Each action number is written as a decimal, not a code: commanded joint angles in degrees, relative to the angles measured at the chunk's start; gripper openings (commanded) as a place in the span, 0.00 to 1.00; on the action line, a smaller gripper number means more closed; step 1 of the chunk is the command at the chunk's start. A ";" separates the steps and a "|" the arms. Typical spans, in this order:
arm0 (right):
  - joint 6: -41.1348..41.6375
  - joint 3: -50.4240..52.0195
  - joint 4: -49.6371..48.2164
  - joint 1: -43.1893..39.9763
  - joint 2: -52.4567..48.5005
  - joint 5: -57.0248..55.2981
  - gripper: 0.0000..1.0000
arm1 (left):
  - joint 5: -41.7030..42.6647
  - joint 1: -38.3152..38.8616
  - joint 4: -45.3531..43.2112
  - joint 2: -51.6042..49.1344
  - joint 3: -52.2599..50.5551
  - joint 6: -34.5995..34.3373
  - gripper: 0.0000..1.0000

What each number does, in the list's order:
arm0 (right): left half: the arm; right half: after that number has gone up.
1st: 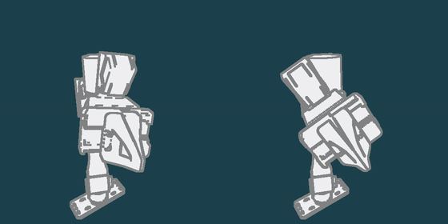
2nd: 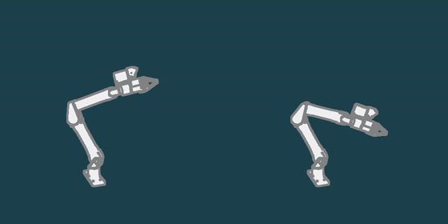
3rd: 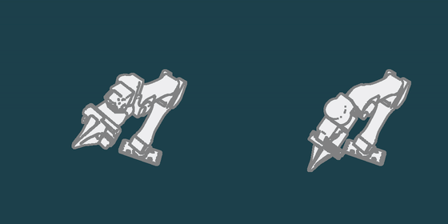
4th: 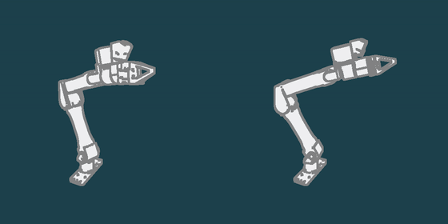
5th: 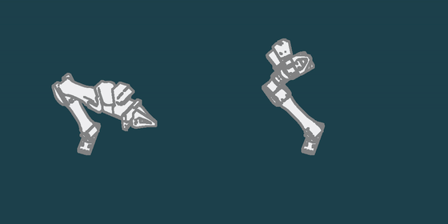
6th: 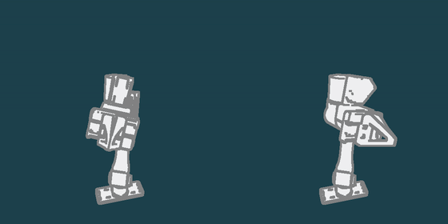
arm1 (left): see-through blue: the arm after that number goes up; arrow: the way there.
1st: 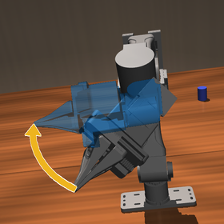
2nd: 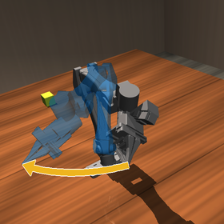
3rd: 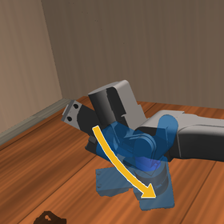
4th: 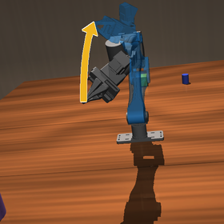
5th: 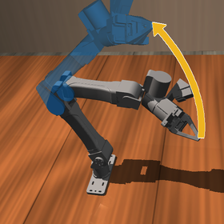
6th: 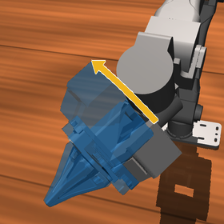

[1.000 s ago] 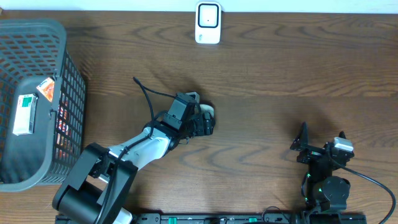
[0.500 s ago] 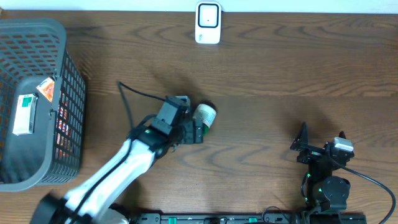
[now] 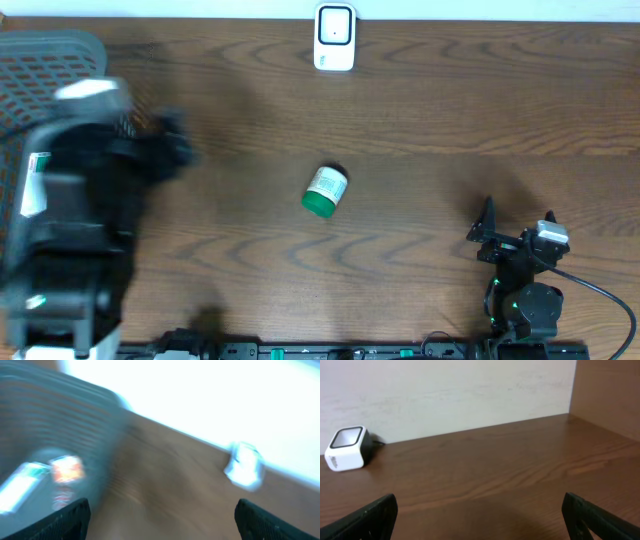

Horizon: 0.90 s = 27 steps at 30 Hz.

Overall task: Scan the item barcode
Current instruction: 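Reach the left gripper into the basket toward the red TOP bar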

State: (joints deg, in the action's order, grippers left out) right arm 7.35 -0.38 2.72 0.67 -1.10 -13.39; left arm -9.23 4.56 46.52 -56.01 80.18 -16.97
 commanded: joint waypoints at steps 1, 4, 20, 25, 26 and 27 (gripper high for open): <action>-0.35 0.07 0.20 -0.26 0.07 -0.02 0.99 | -0.92 -15.04 2.58 -1.92 3.43 -3.32 0.93; -0.37 0.07 0.20 -0.26 0.07 -0.02 0.99 | 2.32 -25.62 3.85 -4.02 3.41 -5.51 0.93; -0.37 0.07 0.20 -0.26 0.07 -0.02 0.99 | 10.27 -41.72 5.49 -33.14 1.95 -5.55 0.93; -0.35 0.07 0.20 -0.26 0.07 -0.02 0.99 | 10.34 -41.72 5.75 -42.60 1.64 -2.14 0.93; -0.37 0.07 0.20 -0.26 0.07 -0.02 0.99 | 10.34 -41.72 5.70 -44.06 1.64 -1.22 0.93; -0.37 0.07 0.20 -0.26 0.07 -0.02 0.99 | 10.36 -41.70 5.66 -45.57 1.64 -0.28 0.93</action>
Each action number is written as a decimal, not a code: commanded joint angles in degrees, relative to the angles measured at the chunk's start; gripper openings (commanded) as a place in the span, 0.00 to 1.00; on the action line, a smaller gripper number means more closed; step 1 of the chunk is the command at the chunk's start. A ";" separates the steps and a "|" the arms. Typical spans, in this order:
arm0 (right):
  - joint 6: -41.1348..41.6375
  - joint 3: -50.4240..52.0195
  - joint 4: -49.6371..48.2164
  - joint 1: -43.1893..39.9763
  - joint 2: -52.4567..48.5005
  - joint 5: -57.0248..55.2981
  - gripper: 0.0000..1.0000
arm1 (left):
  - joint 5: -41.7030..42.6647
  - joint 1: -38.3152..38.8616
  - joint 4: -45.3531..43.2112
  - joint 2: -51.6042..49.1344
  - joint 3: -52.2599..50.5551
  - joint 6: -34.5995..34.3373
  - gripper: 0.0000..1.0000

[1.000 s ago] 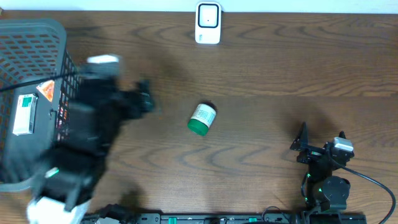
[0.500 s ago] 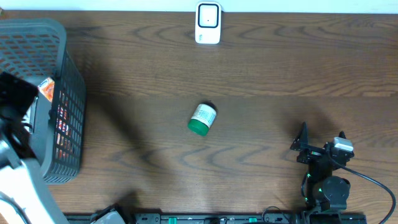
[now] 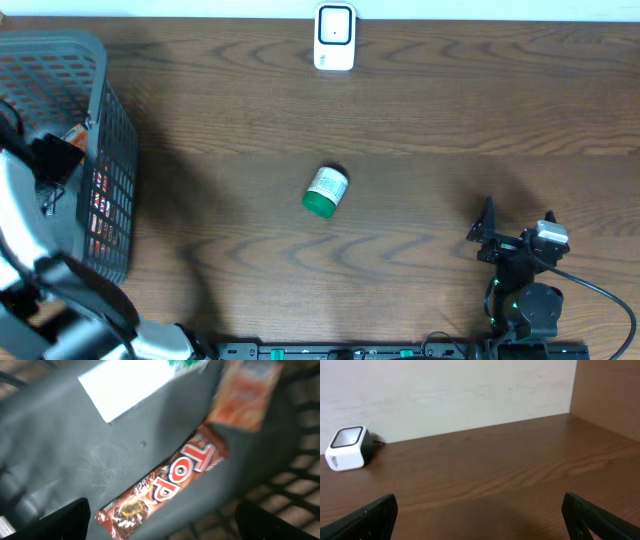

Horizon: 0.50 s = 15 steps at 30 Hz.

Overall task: Scan the item barcode
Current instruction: 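Reach the left gripper into the basket toward the red TOP bar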

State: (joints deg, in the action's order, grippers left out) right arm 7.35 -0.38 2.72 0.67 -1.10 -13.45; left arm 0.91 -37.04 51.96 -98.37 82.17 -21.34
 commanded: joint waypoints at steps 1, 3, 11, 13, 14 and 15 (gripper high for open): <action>-0.37 0.07 0.20 -0.26 0.07 0.04 0.99 | 0.22 -0.11 0.24 -4.83 -0.35 5.14 0.93; -0.37 0.07 0.20 -0.26 0.07 0.04 0.99 | 0.94 -0.11 0.24 -7.56 -0.35 7.39 0.93; -0.37 0.07 0.20 -0.26 0.07 0.04 0.99 | 5.97 -0.11 -0.20 -14.67 -0.37 16.04 0.93; -0.37 0.07 0.20 -0.26 0.07 0.04 0.99 | 5.97 -0.11 -0.17 -15.87 -0.37 16.68 0.93; -0.37 0.07 0.20 -0.26 0.07 0.04 0.99 | 5.97 -0.11 -0.17 -16.55 -0.37 16.74 0.93; -0.37 0.07 0.20 -0.26 0.07 0.04 0.99 | 5.97 -0.13 -0.15 -17.33 -0.37 17.14 0.93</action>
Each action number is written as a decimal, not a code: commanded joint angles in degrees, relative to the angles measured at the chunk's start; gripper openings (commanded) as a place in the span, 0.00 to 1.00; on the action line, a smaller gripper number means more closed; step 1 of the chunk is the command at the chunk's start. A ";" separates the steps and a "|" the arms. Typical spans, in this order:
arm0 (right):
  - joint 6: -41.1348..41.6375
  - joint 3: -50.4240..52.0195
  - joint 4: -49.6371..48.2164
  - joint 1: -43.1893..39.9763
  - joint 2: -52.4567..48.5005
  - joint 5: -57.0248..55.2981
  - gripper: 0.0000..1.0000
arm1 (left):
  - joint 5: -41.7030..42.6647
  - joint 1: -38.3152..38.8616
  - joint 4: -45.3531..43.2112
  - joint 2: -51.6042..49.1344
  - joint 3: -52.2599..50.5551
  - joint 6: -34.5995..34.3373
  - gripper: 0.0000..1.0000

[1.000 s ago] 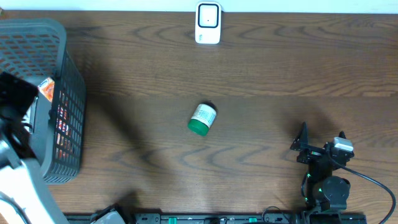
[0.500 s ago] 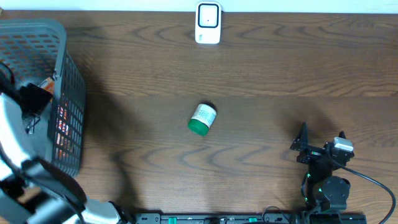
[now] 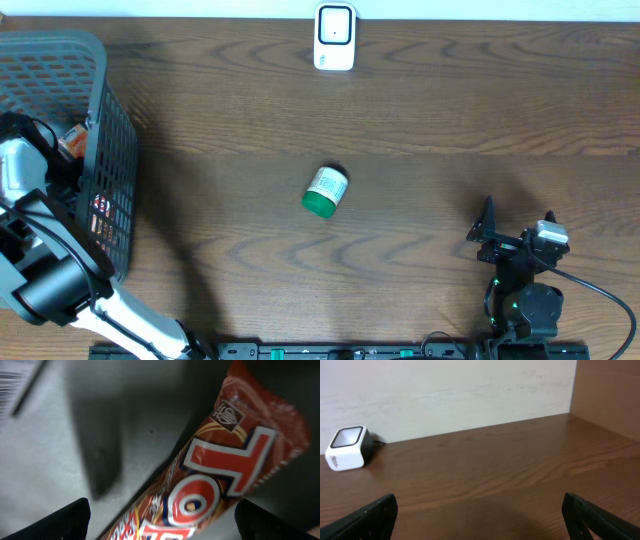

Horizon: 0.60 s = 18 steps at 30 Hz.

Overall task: Scan the item barcode
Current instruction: 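Reach the left gripper into the basket toward the red TOP bar, then grasp the red TOP chocolate bar and carry it to the scanner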

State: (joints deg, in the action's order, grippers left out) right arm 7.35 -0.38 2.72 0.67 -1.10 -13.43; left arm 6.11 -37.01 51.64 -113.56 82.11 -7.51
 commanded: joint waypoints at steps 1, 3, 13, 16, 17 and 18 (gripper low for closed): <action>-0.37 0.07 0.20 -0.26 0.07 0.02 0.99 | 0.76 -0.13 0.22 -2.89 -0.31 3.80 0.93; -0.37 0.07 0.20 -0.26 0.07 0.02 0.99 | 0.76 -0.13 0.37 -4.22 -0.37 4.09 0.93; -0.37 0.07 0.20 -0.26 0.07 0.02 0.99 | 0.76 -0.15 1.07 -4.85 -0.04 3.61 0.29; -0.37 0.07 0.20 -0.26 0.07 0.02 0.99 | 0.74 -0.20 2.43 -2.84 1.29 1.77 0.19; -0.37 0.07 0.20 -0.26 0.07 0.02 0.99 | 0.70 -0.20 3.06 -1.99 1.84 1.16 0.15; -0.37 0.07 0.20 -0.26 0.07 0.02 0.99 | 0.70 -0.20 3.72 -0.68 2.49 0.31 0.15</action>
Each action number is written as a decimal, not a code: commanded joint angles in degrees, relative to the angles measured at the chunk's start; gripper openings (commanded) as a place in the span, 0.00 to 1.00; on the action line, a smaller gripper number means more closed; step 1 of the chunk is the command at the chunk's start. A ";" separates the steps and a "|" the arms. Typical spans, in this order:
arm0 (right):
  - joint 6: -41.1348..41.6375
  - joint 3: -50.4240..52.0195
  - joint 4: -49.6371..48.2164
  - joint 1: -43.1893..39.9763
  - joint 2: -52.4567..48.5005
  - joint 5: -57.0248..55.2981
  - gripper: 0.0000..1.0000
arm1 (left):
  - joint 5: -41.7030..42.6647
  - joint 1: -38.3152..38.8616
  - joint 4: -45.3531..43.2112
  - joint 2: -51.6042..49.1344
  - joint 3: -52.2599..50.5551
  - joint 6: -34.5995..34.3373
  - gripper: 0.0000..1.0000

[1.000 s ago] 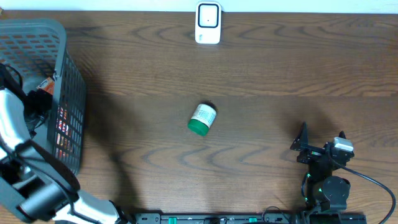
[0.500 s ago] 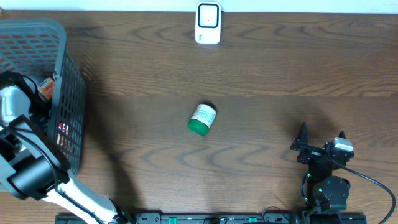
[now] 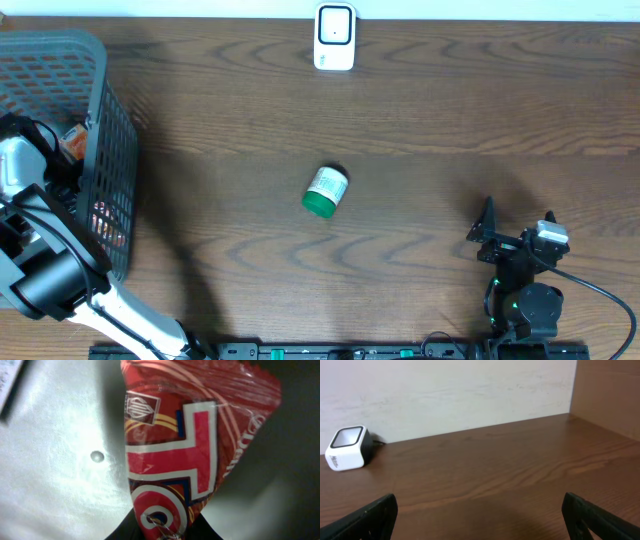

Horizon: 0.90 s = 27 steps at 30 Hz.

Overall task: Scan the item barcode
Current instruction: 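Grasp the red TOP chocolate bar and carry it to the scanner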

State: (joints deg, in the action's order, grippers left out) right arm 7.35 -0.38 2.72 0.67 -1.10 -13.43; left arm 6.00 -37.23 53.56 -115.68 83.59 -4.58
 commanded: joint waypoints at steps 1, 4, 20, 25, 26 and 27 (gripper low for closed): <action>-0.35 0.07 0.20 -0.26 0.07 0.04 0.99 | 0.83 0.02 2.27 2.89 1.57 -3.52 0.15; -0.37 0.07 0.20 -0.26 0.07 0.02 0.99 | 0.85 0.02 4.00 8.87 4.33 -5.97 0.15; -0.37 0.07 0.20 -0.26 0.07 0.02 0.99 | 13.09 7.34 1.64 52.81 11.45 -13.81 0.15; -0.37 0.07 0.20 -0.26 0.07 0.02 0.99 | 14.03 28.35 1.53 53.94 9.14 -15.26 0.15; -0.37 0.07 0.20 -0.26 0.07 0.02 0.99 | 13.27 31.76 1.38 53.24 8.37 -15.23 0.15; -0.35 0.07 0.20 -0.26 0.07 0.02 0.99 | 11.28 35.85 1.36 52.19 7.32 -15.26 0.15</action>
State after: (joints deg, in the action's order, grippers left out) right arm 7.35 -0.38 2.74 0.67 -1.10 -13.41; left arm 18.04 -11.44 55.07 -59.96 94.28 -18.90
